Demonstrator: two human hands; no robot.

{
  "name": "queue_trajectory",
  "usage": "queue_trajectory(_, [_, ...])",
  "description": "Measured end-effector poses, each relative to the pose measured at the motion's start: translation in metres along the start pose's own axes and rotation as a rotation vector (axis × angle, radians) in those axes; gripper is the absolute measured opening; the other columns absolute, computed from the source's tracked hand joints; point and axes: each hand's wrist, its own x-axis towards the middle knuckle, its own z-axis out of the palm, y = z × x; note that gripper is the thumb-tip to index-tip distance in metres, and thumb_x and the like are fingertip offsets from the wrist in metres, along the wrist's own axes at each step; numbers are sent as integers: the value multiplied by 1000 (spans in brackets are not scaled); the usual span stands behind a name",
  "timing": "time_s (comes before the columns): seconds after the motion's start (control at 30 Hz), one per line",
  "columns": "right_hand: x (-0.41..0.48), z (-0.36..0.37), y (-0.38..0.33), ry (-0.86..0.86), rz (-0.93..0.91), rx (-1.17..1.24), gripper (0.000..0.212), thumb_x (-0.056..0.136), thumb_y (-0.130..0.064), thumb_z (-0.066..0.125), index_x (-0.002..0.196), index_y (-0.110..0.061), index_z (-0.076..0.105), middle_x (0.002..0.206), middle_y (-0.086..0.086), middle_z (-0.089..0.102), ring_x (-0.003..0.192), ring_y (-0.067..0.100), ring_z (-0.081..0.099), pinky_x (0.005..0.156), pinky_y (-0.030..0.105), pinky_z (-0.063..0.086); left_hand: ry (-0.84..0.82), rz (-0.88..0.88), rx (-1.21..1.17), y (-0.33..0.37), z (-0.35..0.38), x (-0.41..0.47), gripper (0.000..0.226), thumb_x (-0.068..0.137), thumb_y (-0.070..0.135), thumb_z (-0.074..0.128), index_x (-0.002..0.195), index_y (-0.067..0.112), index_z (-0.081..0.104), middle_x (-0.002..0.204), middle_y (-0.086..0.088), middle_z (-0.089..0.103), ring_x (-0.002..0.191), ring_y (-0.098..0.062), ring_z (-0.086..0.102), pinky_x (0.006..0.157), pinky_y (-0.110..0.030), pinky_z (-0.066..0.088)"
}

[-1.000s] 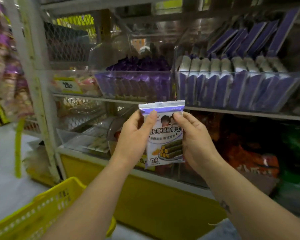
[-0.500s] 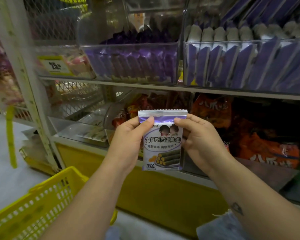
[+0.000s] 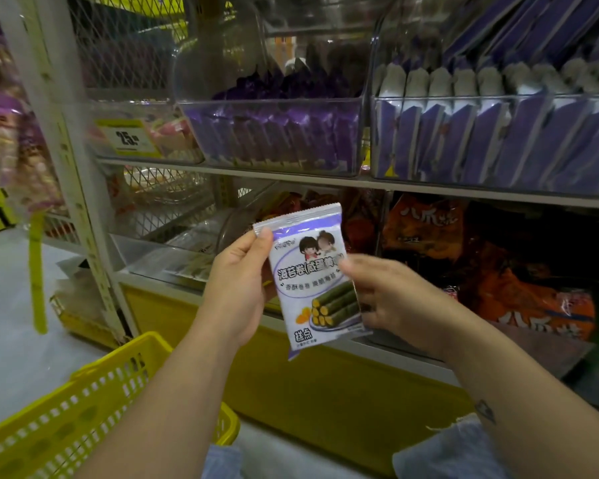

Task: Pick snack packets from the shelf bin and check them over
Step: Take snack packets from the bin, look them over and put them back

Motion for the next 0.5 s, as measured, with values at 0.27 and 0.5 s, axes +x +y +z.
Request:
queue_trajectory(0.27, [-7,0,-4,-30,166,226,26,96,-16,50,108,0,65,104,18,73,88,22,73,70,31,59,-263,-342,-34,1,-18,1,33,84,35,59,110,18,70,116,-12,70,104,-31,67,71,-44,60])
queue_trajectory(0.5, [-7,-2,-5,-15,192,268,31,86,-21,57,105,2,68,110,22,70,97,29,70,83,39,59,-444,-450,-93,0,-18,-4,36,84,18,59,120,17,61,115,-12,71,99,-23,71,71,-35,61])
